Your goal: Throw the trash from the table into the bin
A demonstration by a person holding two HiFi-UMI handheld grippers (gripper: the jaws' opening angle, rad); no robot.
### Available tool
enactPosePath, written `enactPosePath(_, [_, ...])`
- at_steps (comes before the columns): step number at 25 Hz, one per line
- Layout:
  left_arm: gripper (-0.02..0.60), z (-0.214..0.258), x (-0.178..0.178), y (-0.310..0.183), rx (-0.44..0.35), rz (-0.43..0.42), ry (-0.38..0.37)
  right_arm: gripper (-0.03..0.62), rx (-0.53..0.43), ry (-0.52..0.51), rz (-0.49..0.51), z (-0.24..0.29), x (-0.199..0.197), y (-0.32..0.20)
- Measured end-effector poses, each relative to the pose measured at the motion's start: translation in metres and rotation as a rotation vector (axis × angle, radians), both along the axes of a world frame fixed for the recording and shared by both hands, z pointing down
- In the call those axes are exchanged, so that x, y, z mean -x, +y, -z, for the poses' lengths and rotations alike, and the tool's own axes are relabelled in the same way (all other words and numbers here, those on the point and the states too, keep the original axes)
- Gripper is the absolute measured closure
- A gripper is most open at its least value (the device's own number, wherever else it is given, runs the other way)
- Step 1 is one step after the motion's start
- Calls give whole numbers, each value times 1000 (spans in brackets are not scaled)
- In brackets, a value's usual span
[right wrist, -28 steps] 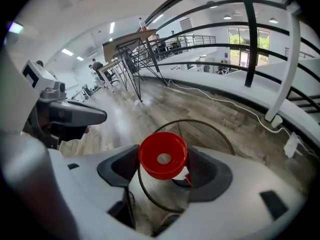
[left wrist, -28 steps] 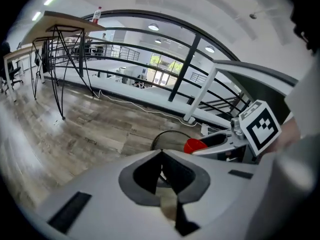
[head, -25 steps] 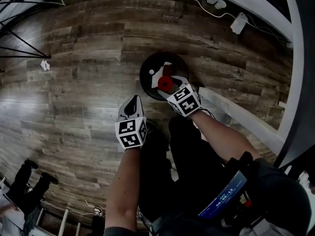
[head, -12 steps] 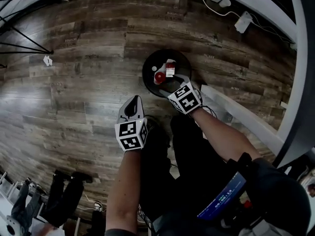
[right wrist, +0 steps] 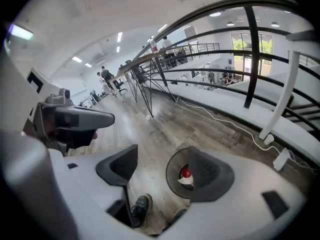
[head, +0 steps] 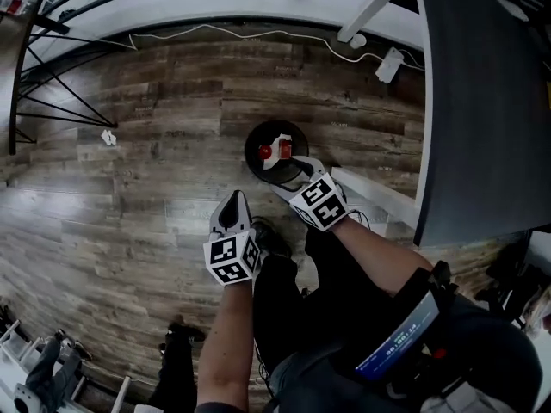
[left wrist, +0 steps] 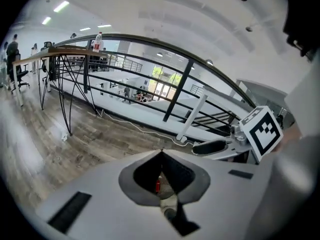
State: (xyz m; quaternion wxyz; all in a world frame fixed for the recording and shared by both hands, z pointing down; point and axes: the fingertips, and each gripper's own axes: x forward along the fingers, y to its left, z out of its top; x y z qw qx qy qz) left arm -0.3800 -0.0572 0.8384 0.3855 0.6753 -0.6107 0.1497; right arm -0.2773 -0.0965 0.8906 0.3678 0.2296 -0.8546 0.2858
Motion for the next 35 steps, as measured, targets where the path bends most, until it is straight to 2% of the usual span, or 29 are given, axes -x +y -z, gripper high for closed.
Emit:
enactPosePath(3, [571, 55, -6, 2, -45, 14, 5, 273, -13, -55, 5, 64, 1, 5])
enactPosePath(7, [571, 122, -7, -12, -134, 21, 12, 360, -93, -130, -8, 147, 2, -11])
enactPosePath(14, [571, 245, -10, -10, -288, -9, 13, 451, -185, -266, -47, 282, -3, -9])
enactPosePath(18, [571, 308, -3, -14, -372, -15, -7, 480, -263, -331, -51, 348, -3, -16])
enactPosePath(22, [571, 353, -4, -14, -404, -20, -12, 537, -327, -368, -58, 396, -8, -19])
enactPosePath(26, [572, 397, -7, -7, -469, -24, 11, 560, -395, -394, -61, 436, -13, -13])
enactPosePath(31, [571, 434, -14, 0, -528, -53, -19, 580, -448, -422, -68, 470, -21, -8])
enactPosePath(35, [572, 455, -11, 8, -593, -37, -30, 582, -483, -421, -75, 487, -25, -3])
